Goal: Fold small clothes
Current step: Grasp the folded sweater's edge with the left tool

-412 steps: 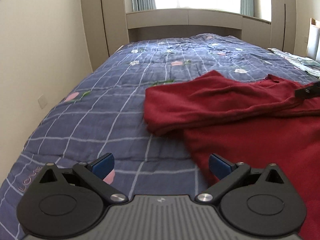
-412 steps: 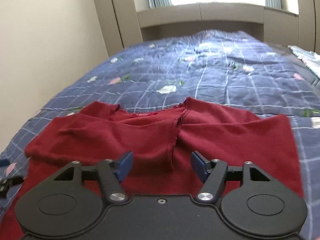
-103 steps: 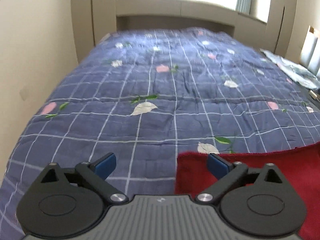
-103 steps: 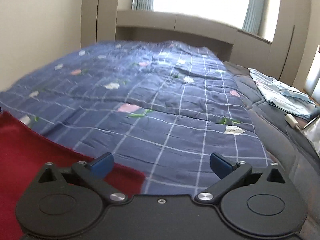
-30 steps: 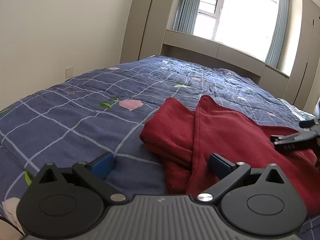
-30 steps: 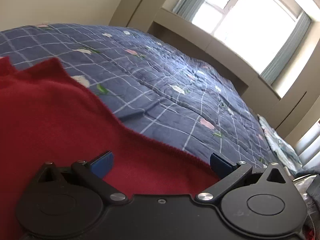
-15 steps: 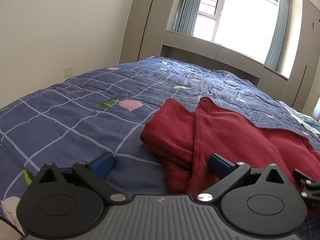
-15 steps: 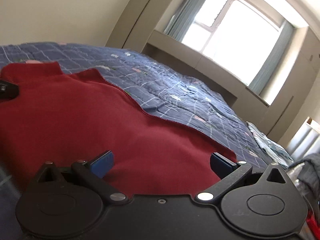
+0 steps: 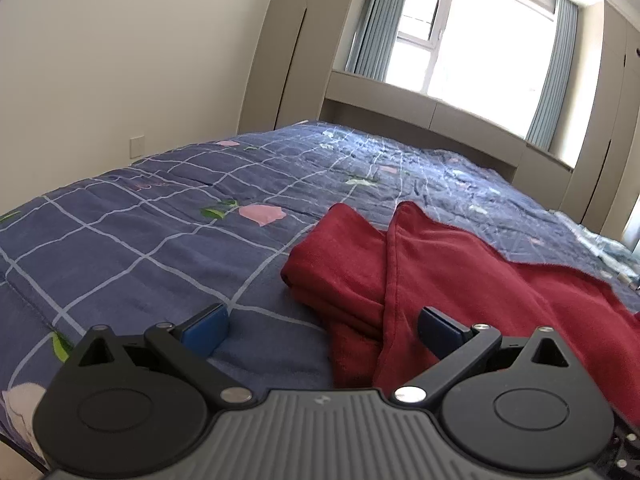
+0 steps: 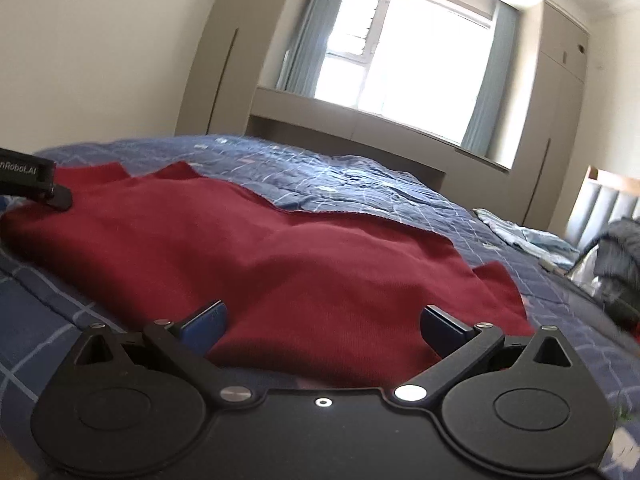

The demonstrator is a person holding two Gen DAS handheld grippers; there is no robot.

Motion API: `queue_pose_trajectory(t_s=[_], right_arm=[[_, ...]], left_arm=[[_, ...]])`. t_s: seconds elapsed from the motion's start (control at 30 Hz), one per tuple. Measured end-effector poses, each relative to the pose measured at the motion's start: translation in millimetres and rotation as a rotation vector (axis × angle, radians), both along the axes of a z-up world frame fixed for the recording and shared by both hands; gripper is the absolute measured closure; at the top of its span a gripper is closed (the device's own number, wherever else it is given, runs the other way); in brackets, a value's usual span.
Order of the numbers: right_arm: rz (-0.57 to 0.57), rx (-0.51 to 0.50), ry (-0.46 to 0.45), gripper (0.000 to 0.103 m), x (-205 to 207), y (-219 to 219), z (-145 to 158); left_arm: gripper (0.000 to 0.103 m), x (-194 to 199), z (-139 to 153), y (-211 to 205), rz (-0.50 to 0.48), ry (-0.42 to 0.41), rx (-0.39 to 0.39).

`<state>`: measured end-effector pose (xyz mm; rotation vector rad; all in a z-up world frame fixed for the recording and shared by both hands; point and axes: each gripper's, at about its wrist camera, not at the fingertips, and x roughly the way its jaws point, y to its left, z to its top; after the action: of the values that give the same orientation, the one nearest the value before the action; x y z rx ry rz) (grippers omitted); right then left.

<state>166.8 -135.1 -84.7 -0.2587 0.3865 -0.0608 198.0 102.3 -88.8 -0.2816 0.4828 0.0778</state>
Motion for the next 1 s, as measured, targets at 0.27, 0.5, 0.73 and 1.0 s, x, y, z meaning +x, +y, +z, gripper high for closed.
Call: queue_pose_trajectory(t_s=[0.27,0.5,0.73,1.0], right_arm=[[0.014,0.058,-0.006,0.001,-4.5,-9.7,0.3],[0.023,0.08,-0.005,0.001,-5.2,-12.0,0.7],[0.028,0.092,-0.008,0.001,-6.7,-14.8,1.0],[0.032,0.099,-0.006,0.001,-6.7,-16.8,1.6]], left_arm=[[0.0,-23.6,15.0,-7.7,-0.131,-0.005,-0.133],[0.0,-14.0,10.0,-20.6,-0.169,0.07,-0.19],[0.011,11.9,6.4,4.2,-0.1,0.068,-0.345],[0.043,33.6,9.8,-0.1,-0.038,0.135,-0.265]])
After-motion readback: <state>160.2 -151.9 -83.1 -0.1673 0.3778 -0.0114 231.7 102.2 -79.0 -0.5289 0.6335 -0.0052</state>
